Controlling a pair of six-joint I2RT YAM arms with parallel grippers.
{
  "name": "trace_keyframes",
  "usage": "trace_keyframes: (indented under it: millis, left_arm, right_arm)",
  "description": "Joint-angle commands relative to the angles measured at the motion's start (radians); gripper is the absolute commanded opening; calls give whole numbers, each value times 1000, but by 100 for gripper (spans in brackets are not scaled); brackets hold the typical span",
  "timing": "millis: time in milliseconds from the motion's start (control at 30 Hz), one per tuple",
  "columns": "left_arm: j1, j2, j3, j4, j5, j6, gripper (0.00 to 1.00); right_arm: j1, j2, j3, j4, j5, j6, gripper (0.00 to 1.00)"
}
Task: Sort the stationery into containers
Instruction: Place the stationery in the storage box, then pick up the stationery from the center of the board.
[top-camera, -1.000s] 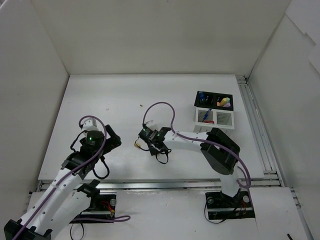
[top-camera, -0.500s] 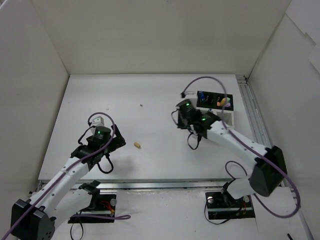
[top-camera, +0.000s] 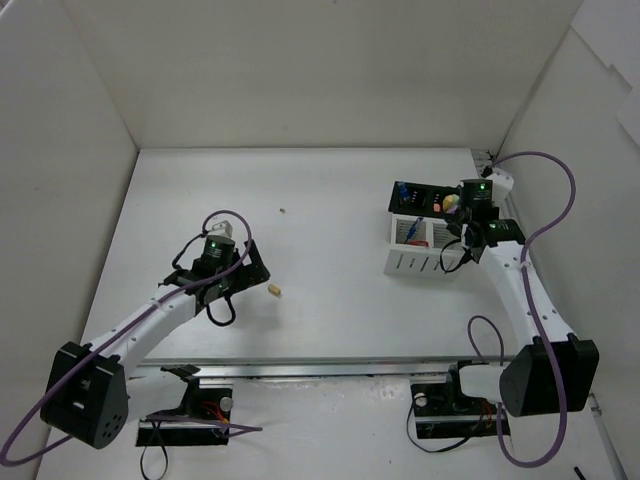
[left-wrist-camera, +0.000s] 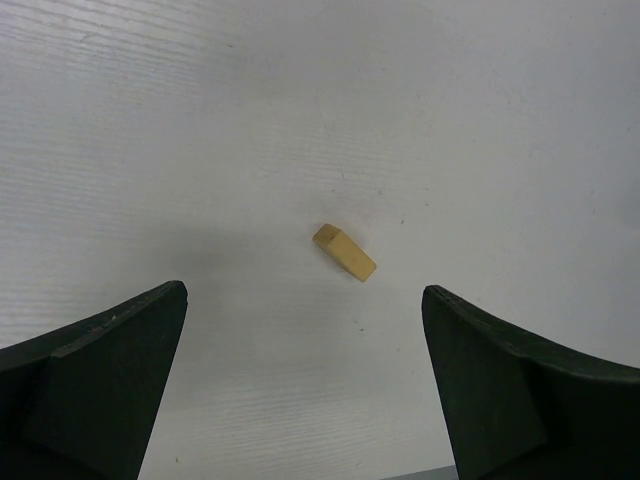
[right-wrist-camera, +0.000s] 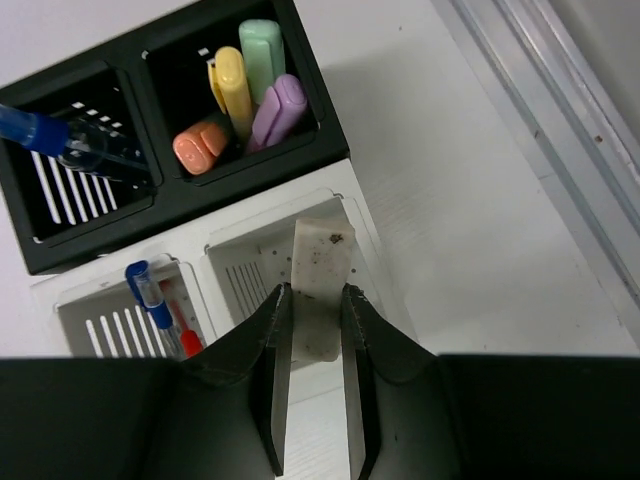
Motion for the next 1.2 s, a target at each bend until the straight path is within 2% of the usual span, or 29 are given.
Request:
trace_keyframes:
  millis: [0,100,200,267,333,400,433,467,600,800,967,1167]
  left_arm:
    - [5,34,67,89,57,18,100]
    - [5,73,82,88,60,11,100]
    - [5,96,85,91,66,6,100]
    - [5,114,84,100,72,9,100]
    - [5,128,89,103,86,11,100]
    - [5,134,95,102,92,6,100]
    - [-7,139,96,102,89,6,100]
    - [-7,142,99,105,84,6,100]
    - [-47,181,153,77,28,8,100]
    - [-70,253,167,65,23,-47,99]
    - [-94,271,162,28,23,-87,88]
    - [-134,333,187,34,9,-37,78]
  right_arm:
    - [-22,30,12,19,-67,-4,5]
    - [-24,44,12,19,-84,-4,9]
    - [-24,41,2,19,-98,-3,17]
    - [-22,28,-3,19,-95,0,32]
    - [-24,15,-11,19,-81,5,56]
    - [-22,-5,-8,19,-68,6,67]
    - [-22,-12,-6,19,-70,3,84]
    - [-22,-34,-8,18,-75,2,96]
    - [-24,-103,-21,21,-56,-6,98]
    - [-24,-184,-58,21,-38,-15,98]
    - [-22,-203,-67,19,-22,-17,98]
    - [-22,-187,-75,22,-25,-14,98]
